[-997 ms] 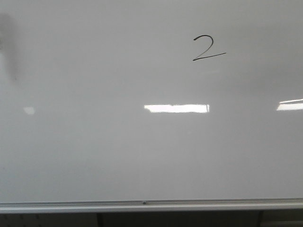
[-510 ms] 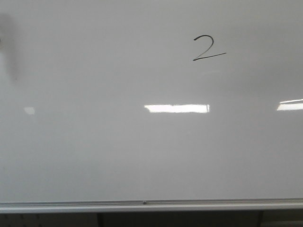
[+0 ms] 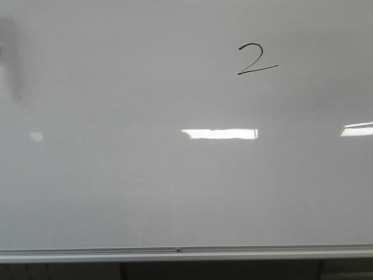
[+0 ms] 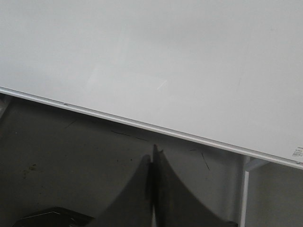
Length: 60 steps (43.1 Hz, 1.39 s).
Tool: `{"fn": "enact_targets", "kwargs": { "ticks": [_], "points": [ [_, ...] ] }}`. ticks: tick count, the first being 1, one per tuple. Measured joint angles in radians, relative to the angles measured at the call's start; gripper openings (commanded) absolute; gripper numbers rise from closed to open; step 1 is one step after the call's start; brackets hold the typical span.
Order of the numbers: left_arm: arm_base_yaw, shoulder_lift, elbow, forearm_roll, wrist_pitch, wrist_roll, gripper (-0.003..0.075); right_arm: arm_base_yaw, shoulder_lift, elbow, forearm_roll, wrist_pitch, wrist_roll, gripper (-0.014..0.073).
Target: Write number 2 on whiteboard
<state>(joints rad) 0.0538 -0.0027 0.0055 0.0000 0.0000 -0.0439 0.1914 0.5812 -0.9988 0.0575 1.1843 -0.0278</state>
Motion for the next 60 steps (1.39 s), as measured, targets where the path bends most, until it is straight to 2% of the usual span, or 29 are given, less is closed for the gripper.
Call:
{"fn": "enact_targets", "kwargs": {
  "ticks": [10, 29, 39, 53, 60],
  "points": [
    [0.000, 0.000, 0.000, 0.000, 0.000, 0.000, -0.0020, -0.020, -0.083, 0.109, -0.057, -0.078, -0.017, -0.0069],
    [0.001, 0.000, 0.000, 0.000, 0.000, 0.000, -0.0020, -0.113, -0.467, 0.677, -0.092, -0.603, -0.019, -0.0069],
    [0.001, 0.000, 0.000, 0.000, 0.000, 0.000, -0.0020, -0.161, -0.587, 0.898, -0.086, -0.797, -0.019, -0.0069],
    [0.001, 0.000, 0.000, 0.000, 0.000, 0.000, -0.0020, -0.171, -0.592, 1.024, -0.057, -1.065, -0.019, -0.0069],
    [0.001, 0.000, 0.000, 0.000, 0.000, 0.000, -0.0020, -0.171, -0.592, 1.024, -0.042, -1.119, -0.019, -0.0069]
  ]
}}
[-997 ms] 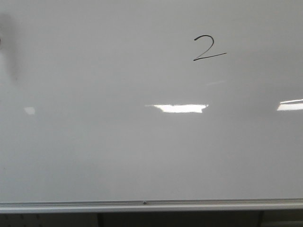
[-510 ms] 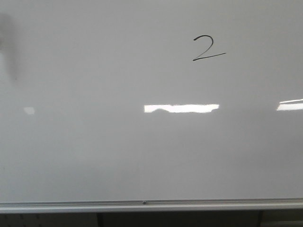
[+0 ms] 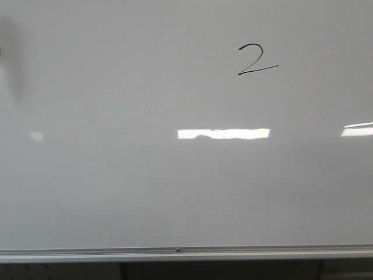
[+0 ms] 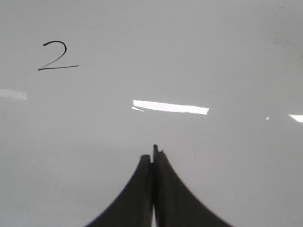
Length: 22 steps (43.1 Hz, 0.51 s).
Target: Write number 2 on whiteboard
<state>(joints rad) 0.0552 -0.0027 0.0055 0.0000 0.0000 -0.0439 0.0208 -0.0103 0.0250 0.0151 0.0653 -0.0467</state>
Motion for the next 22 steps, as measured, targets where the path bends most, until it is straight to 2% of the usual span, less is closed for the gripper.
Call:
{"fn": "enact_targets", "kwargs": {
  "ticks": [22],
  "points": [
    [0.000, 0.000, 0.000, 0.000, 0.000, 0.000, -0.0020, 0.000, 0.000, 0.000, 0.022, -0.033, 0.000, -0.0069]
  ]
}}
